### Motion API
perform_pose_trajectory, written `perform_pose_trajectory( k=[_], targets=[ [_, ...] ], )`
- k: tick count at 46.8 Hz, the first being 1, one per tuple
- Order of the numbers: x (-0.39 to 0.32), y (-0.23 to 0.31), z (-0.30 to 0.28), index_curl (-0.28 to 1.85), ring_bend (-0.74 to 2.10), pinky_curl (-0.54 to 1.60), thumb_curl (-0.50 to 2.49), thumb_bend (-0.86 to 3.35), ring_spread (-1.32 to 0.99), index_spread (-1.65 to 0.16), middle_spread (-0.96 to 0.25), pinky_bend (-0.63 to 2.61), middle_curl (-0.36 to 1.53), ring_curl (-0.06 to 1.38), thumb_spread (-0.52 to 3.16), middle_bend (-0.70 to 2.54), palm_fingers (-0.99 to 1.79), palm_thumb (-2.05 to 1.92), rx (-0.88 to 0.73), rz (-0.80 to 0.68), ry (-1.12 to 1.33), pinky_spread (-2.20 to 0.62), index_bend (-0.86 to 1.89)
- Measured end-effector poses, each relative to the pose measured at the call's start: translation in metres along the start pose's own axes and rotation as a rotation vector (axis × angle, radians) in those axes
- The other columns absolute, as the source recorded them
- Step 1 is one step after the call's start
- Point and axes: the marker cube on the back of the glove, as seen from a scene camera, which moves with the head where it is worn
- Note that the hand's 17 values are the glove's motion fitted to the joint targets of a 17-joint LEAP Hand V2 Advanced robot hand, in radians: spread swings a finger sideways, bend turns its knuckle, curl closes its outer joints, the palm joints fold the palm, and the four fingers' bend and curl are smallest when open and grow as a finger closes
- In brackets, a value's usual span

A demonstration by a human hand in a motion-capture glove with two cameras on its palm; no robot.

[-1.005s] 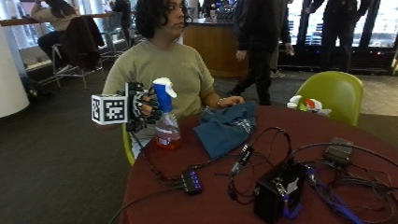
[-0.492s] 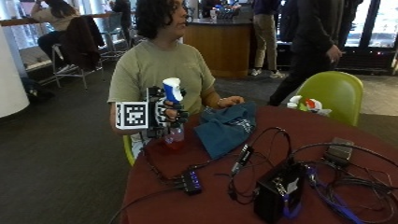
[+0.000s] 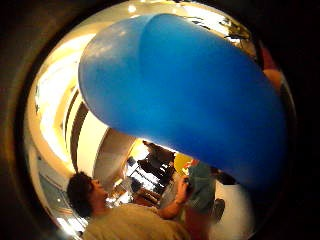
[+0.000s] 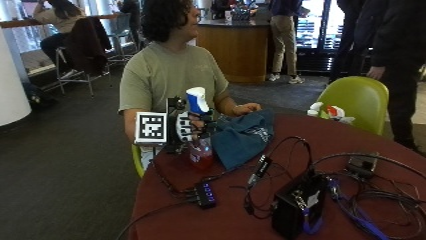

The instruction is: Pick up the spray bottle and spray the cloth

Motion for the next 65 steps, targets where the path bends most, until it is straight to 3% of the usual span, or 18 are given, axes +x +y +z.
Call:
perform_pose_trajectory(
  k=[9, 15, 21, 32, 48, 55, 65],
  targets=[
    [0.004, -0.016, 0.002, 0.22, 0.5, 0.37, 0.48, -0.02, -0.16, -0.23, -0.06, 0.39, 0.39, 0.37, 0.82, 0.29, 1.09, 1.0, -0.034, 0.1, -0.059, -0.12, 0.11],
    [-0.013, -0.015, -0.011, 0.27, 0.46, 0.34, 0.5, -0.02, -0.16, -0.25, -0.11, 0.21, 0.44, 0.37, 0.79, 0.44, 1.15, 1.0, 0.028, 0.279, -0.212, -0.09, 0.19],
    [-0.038, -0.013, -0.038, 0.33, 0.47, 0.31, 0.54, -0.01, -0.17, -0.25, -0.13, 0.18, 0.47, 0.39, 0.69, 0.48, 1.21, 1.06, 0.043, 0.149, -0.303, -0.06, 0.23],
    [-0.126, -0.049, -0.059, 0.4, 0.52, 0.37, 0.59, -0.03, -0.19, -0.26, -0.17, 0.33, 0.5, 0.43, 0.54, 0.5, 1.33, 1.03, -0.367, 0.162, -0.052, -0.17, 0.23],
    [-0.175, -0.039, 0.011, 0.48, 0.55, 0.39, 0.65, -0.03, -0.19, -0.26, -0.17, 0.37, 0.53, 0.46, 0.47, 0.55, 1.32, 1.0, -1.338, 0.293, 0.555, -0.19, 0.24],
    [-0.165, -0.019, 0.057, 0.5, 0.56, 0.4, 0.66, -0.03, -0.19, -0.25, -0.17, 0.39, 0.53, 0.47, 0.49, 0.57, 1.3, 0.99, -1.512, 0.258, 0.835, -0.18, 0.22],
    [-0.122, 0.015, 0.118, 0.52, 0.56, 0.4, 0.68, -0.03, -0.19, -0.25, -0.16, 0.38, 0.53, 0.48, 0.51, 0.58, 1.3, 0.99, -1.721, 0.314, 1.026, -0.18, 0.21]
  ],
)
